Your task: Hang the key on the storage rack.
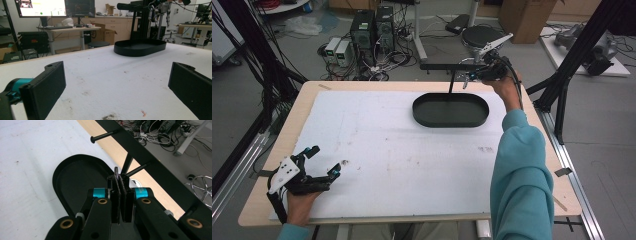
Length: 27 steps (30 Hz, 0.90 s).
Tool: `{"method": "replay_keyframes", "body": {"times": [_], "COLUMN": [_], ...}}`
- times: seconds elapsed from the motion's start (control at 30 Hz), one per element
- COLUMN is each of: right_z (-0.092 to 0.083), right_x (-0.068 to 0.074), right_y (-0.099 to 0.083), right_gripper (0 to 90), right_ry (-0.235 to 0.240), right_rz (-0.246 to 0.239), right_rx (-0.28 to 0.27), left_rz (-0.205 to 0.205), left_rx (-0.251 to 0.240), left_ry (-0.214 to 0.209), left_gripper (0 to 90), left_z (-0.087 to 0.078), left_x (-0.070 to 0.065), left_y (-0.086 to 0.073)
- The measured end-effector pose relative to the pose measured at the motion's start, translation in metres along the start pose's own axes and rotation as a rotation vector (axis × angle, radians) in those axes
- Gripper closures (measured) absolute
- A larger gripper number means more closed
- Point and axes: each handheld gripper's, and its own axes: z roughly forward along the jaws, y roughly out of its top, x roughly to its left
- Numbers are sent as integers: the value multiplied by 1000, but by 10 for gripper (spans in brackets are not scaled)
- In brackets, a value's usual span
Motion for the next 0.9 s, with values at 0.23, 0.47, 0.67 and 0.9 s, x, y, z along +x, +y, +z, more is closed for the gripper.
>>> {"method": "replay_keyframes", "body": {"times": [0.23,0.47,0.67,0.9], "right_z": [0,3,5,6], "right_x": [-4,-7,-9,-12], "right_y": [3,1,0,0], "right_gripper": [889,889,888,888], "right_ry": [-6,-19,-33,-51], "right_rz": [-9,-5,1,3], "right_rx": [-7,-9,-7,-18], "left_rz": [-6,-7,-4,-3], "left_rx": [-1,-1,-1,-1], "left_ry": [-1,-1,-3,-1], "left_gripper": [17,17,17,17], "left_z": [0,0,0,0], "left_x": [0,0,0,0], "left_y": [0,0,0,0]}}
